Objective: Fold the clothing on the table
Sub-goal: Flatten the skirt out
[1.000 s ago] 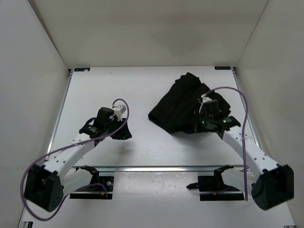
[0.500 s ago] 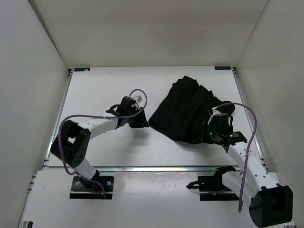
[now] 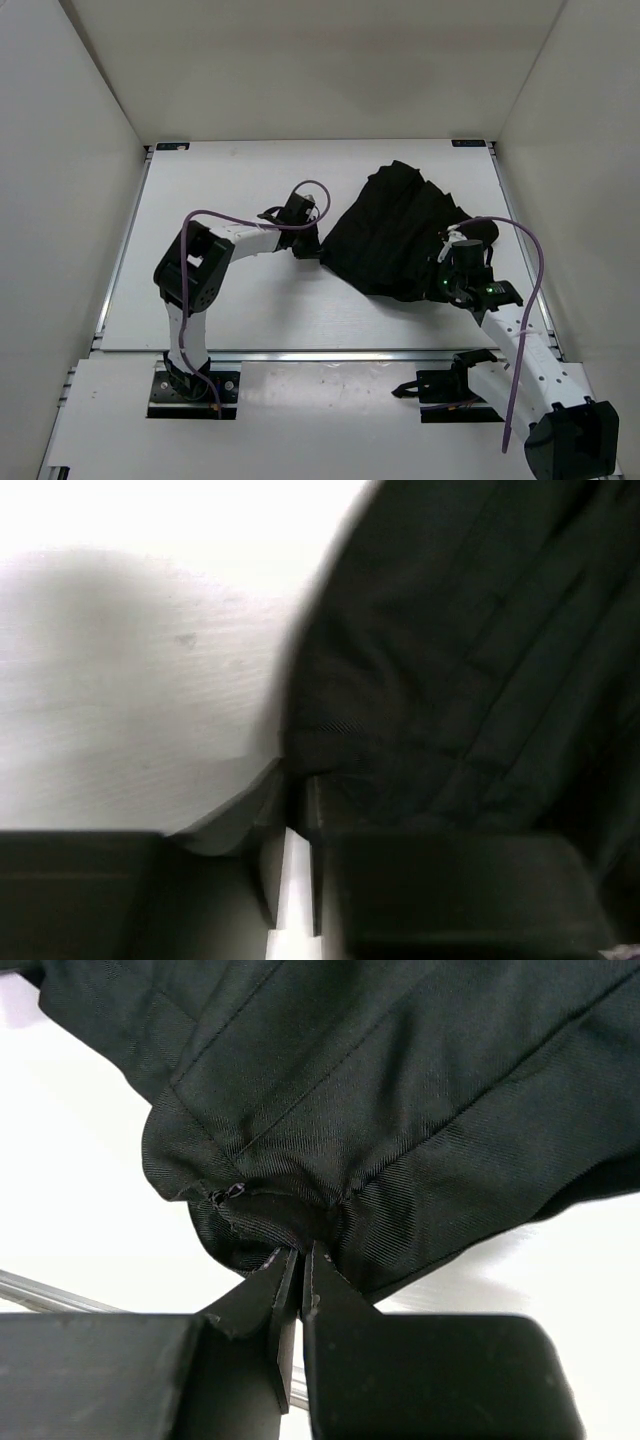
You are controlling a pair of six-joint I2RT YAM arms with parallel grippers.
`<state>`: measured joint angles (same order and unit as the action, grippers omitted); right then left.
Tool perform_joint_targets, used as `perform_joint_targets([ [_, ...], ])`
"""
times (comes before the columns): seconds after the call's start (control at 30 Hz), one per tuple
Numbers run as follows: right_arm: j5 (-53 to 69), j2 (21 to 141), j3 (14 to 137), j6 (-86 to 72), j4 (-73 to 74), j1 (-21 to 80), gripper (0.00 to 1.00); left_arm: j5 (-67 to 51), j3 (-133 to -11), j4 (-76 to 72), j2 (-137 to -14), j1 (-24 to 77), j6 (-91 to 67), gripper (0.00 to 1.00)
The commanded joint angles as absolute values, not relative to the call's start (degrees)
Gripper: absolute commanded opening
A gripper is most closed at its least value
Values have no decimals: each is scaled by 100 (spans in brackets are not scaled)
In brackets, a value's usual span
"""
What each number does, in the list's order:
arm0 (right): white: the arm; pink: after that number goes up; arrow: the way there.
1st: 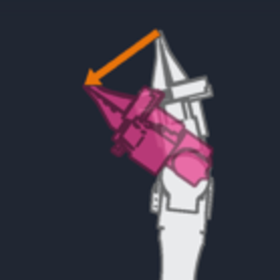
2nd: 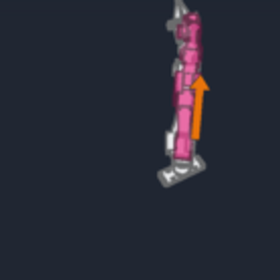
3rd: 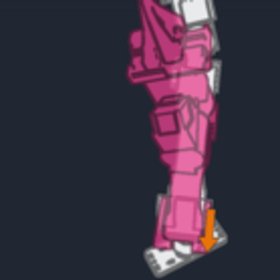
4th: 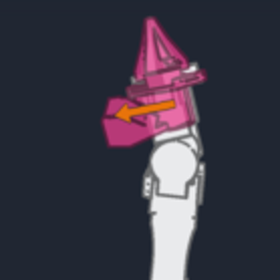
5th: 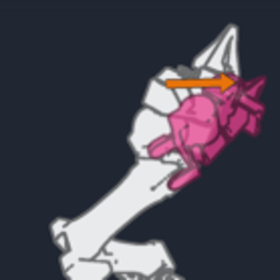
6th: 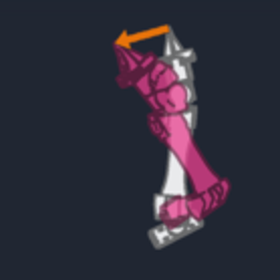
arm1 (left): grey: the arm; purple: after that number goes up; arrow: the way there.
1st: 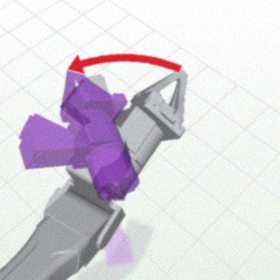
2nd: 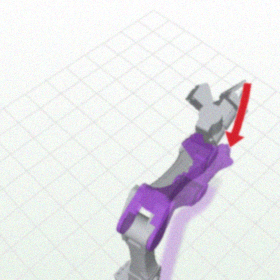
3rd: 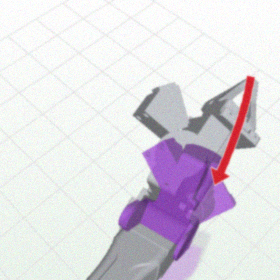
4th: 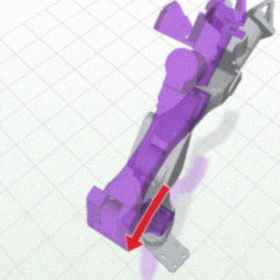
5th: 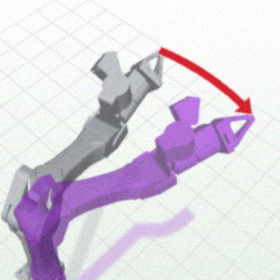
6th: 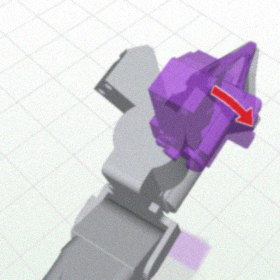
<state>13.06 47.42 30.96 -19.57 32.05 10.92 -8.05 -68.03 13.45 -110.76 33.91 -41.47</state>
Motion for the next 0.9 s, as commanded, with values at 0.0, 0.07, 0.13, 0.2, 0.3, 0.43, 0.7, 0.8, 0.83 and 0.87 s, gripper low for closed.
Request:
perform_joint_targets([
  [0.0, 1354, 4588, 3085, -1977, 2997, 1151, 0, -536, -6856, 1591, -11021, 3437, -4157, 0],
  [0.07, 1397, 4571, 3111, -1969, 2980, 1160, 0, -519, -6785, 1564, -10978, 3384, -4149, 0],
  [0.13, 1459, 4526, 3128, -1943, 2979, 1100, 0, -475, -6767, 1608, -10786, 3340, -3982, 0],
  [0.2, 1704, 4491, 3268, -1899, 3014, 915, 0, -431, -6724, 1635, -10495, 3261, -3693, 0],
  [0.3, 2090, 4430, 3620, -1784, 3050, 520, 0, -221, -6767, 1950, -9670, 3033, -3490, 0],
  [0.43, 2373, 4185, 4464, -1976, 2892, 168, 0, -167, -7004, 2355, -8318, 2489, -3472, 0],
  [0.7, 2548, 3701, 5597, -2970, 2031, 342, 0, -211, -8190, 3276, -6830, 2153, -3261, 0],
  [0.8, 2619, 3884, 6106, -2875, 2100, 430, 0, -299, -8490, 3427, -6636, 2083, -3234, 0],
  [0.83, 2619, 4024, 6300, -2891, 2170, 413, 0, -238, -8542, 3445, -6601, 2048, -3234, 0],
  [0.87, 2671, 4199, 6458, -2805, 2188, 404, 0, -133, -8613, 3463, -6574, 2091, -3208, 0],
])
